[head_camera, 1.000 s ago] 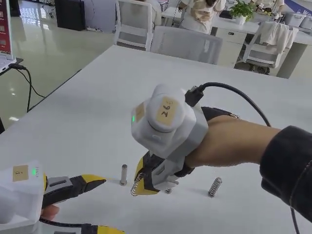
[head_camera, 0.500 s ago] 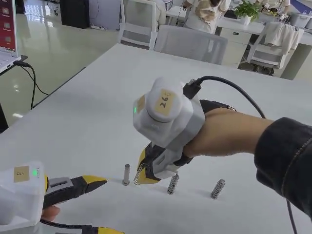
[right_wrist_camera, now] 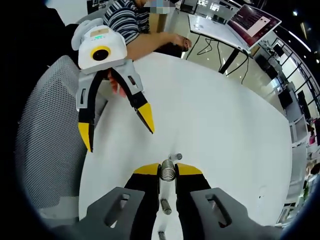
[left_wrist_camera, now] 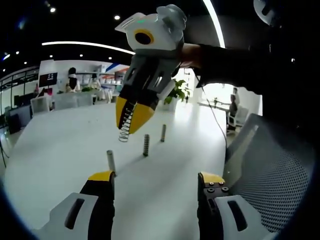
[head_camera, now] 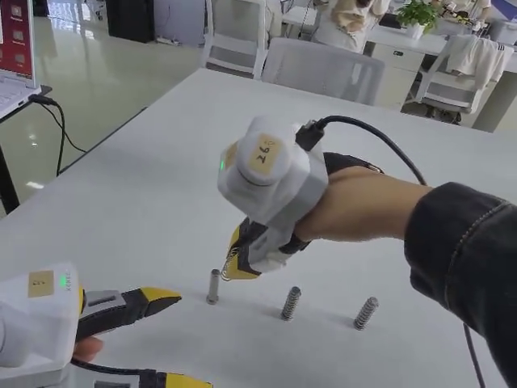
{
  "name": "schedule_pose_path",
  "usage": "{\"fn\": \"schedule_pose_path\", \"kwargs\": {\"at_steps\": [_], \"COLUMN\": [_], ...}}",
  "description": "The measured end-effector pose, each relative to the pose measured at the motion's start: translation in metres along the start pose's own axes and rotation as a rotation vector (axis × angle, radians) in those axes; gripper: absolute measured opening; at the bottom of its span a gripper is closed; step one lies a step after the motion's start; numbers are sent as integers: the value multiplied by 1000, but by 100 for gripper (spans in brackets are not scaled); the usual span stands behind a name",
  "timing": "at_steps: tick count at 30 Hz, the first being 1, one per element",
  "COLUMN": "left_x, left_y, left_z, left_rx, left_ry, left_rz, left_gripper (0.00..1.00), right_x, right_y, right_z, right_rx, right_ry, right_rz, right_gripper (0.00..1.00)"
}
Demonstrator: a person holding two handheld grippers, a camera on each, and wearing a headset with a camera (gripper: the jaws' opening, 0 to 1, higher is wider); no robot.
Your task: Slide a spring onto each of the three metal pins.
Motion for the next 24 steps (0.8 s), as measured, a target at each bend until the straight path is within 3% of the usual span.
{"fn": "schedule_pose_path", "kwargs": {"at_steps": [10,24], "left_x": [0,2], "left_y": [1,1], "left_z": [-1,-3], "left_rx": [1,4], "left_ry": [3,8], "left_rz": [4,5], "left_gripper": [62,61], "right_x": [-13,-18], "right_y": [-10,-21], "right_z": [1,-1], "right_rx": [2,10], "right_ry": [4,0], "right_rz": [-14,2], "right_gripper": [8,8]}}
Point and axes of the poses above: the centre of the closed fingertips' face, and the gripper's own axes: y roughly backward along the fingers, x roughly to its left, z roughly out of its top, the point moved 6 cm from there along y, roughly backward along the fingers, and after that the axes turned 12 degrees about y, right-handed, at the moved point
